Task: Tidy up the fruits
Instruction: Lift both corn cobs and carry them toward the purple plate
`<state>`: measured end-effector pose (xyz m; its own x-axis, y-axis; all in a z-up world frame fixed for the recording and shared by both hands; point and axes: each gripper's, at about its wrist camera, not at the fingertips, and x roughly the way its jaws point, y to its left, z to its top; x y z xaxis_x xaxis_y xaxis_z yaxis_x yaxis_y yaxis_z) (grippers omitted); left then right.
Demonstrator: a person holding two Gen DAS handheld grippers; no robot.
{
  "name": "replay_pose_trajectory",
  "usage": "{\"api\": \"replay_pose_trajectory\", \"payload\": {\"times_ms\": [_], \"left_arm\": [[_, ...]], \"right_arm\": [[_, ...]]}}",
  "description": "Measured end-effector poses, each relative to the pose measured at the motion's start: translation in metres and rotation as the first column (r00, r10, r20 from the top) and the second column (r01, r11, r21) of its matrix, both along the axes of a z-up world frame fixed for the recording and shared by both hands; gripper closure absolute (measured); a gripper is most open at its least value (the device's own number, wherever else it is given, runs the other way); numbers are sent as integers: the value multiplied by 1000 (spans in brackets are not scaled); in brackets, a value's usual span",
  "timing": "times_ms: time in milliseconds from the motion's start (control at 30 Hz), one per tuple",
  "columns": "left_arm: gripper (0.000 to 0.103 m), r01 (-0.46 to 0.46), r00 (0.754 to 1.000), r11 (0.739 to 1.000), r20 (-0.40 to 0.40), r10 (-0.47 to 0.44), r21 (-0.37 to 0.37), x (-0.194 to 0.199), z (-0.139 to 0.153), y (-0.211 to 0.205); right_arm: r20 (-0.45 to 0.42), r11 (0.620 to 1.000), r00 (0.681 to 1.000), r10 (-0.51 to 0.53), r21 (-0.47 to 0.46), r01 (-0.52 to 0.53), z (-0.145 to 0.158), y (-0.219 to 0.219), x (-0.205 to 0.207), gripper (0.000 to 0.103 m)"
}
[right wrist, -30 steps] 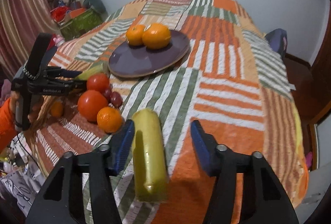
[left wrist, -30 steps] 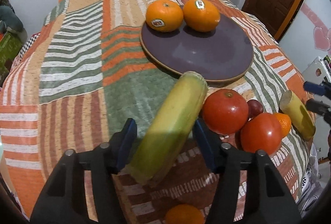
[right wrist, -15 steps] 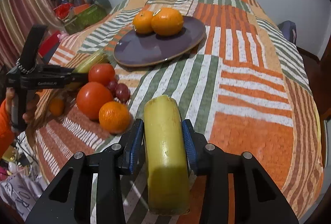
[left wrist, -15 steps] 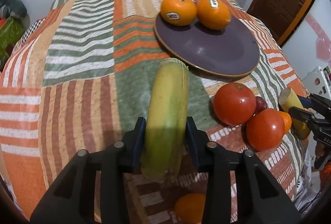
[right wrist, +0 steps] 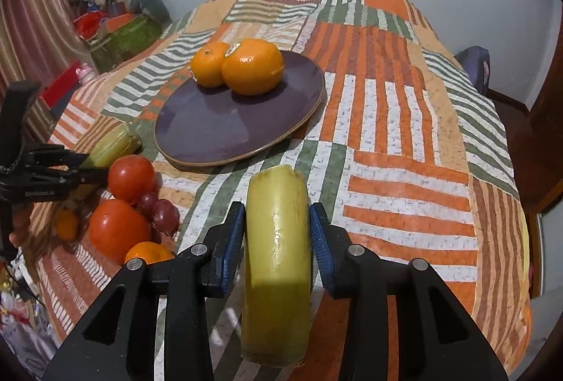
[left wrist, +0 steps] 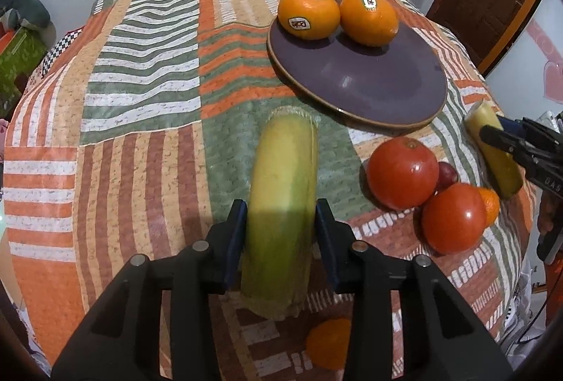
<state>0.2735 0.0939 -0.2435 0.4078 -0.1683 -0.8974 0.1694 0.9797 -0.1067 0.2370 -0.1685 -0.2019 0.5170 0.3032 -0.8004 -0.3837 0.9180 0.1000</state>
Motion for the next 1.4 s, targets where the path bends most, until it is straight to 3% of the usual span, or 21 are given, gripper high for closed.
{"api": "replay_pose_trajectory", "payload": {"times_ms": [467,767,1000,1400], "left_arm": [[64,-6,1000,1000,12,6,6,19,-10,-7],[64,2,1000,1000,8,-2,26,16,-4,-9],[65,-29,997,999,71,32,-39,10,25,0],[65,-14,976,998,214,28,-69,1,77,-7]], "right_arm": [[-36,999,999,31,-11,-31,-9,-5,-5,67],[6,999,1000,-11,48,11,-3,-9,-3,69],[65,998,998,-6,66,2,14,-8,-3,69],[110,994,994,-18,105,6,30,-4,7,69]]}}
